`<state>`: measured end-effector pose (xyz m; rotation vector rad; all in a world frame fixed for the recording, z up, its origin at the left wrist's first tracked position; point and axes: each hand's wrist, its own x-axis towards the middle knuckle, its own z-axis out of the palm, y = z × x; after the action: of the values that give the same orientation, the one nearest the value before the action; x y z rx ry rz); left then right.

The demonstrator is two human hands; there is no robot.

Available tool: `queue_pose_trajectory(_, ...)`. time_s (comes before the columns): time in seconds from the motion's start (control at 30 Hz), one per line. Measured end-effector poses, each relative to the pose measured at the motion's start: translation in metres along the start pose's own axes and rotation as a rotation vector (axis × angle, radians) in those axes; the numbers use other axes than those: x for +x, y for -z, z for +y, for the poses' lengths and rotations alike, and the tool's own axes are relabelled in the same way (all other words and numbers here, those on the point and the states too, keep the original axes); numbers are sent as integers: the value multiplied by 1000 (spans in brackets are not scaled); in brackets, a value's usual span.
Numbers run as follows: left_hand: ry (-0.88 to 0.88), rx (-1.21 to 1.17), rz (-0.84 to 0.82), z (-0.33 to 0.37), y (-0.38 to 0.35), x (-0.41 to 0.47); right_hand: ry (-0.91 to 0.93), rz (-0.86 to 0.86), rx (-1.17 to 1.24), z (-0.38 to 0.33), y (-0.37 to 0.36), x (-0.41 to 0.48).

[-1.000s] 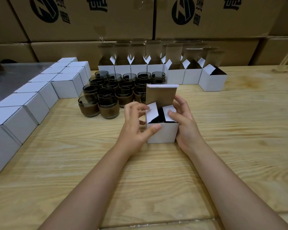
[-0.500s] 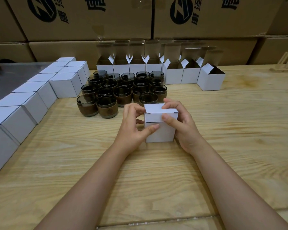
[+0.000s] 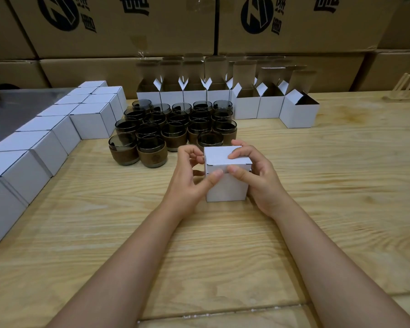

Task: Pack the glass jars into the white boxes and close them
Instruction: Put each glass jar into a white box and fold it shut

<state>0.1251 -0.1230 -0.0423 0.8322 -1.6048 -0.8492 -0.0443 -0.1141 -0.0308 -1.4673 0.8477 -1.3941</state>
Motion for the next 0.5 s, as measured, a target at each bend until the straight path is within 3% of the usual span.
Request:
queue_pose_trajectory(0.4, 163, -194, 91, 10, -9, 4, -183, 5, 197, 4, 12, 7)
queue_pose_trajectory(0.47, 32, -59, 174, 17, -10, -1, -189, 2, 226, 4, 13, 7)
queue_pose_trajectory(0.5, -106, 137, 215, 19, -9, -4, -180, -5, 236, 3, 13, 7)
